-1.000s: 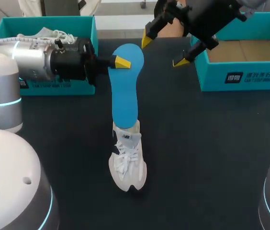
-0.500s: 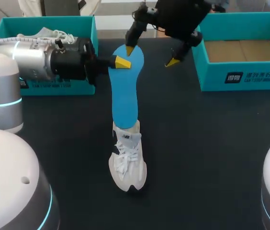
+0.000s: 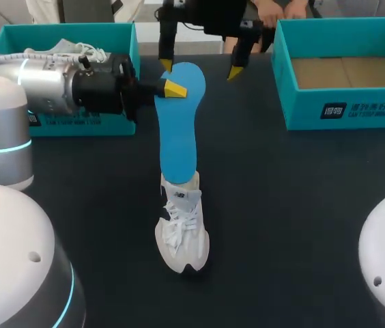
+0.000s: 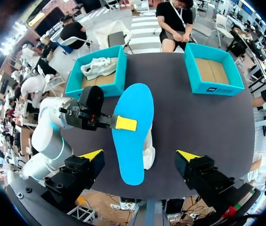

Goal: Take the shoe out of the shoebox, open the shoe tongue, remove and reinsert the insole, then place the shoe into the shoebox

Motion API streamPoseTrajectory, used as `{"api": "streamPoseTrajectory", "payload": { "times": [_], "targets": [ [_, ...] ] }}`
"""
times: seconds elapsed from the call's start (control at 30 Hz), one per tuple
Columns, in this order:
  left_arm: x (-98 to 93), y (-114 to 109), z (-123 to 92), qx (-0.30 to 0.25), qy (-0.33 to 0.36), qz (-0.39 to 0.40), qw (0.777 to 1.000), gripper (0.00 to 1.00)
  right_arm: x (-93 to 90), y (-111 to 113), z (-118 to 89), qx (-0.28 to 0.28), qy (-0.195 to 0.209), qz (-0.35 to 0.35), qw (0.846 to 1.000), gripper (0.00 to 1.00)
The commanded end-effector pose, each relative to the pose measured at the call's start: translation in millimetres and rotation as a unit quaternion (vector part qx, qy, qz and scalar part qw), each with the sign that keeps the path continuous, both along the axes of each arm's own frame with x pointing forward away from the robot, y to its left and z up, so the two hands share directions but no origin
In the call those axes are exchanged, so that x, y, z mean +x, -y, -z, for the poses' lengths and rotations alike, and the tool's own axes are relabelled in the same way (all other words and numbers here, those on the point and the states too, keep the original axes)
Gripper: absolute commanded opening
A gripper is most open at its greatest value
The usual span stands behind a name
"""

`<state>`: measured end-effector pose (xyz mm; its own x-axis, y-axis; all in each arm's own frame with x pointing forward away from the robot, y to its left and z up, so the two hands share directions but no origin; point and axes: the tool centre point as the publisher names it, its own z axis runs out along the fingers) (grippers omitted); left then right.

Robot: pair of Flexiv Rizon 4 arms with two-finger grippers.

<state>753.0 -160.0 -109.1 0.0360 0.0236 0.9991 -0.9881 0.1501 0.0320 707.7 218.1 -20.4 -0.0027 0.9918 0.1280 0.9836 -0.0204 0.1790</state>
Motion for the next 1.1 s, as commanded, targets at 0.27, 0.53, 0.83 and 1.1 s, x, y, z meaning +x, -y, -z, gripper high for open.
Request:
{"api": "streamPoseTrajectory", "payload": {
  "times": [0.27,0.53,0.83,1.1],
  "targets": [
    [-0.8,-0.4,-0.4,0.001,0.0,-0.001,1.0,0.0,6.8,-10.2,-4.3,-0.143,-0.021,0.013,0.989,1.0],
    [-0.8,-0.4,-0.4,0.001,0.0,-0.001,1.0,0.0,6.7,-12.0,-5.7,-0.13,-0.012,0.016,0.991,1.0],
    [-0.8,-0.4,-0.4,0.001,0.0,-0.001,1.0,0.0,6.7,-12.0,-5.7,-0.13,-0.012,0.016,0.991,1.0],
    [-0.8,-0.4,-0.4,0.001,0.0,-0.001,1.0,0.0,6.7,-12.0,-5.7,-0.13,-0.012,0.016,0.991,1.0]
  ]
}}
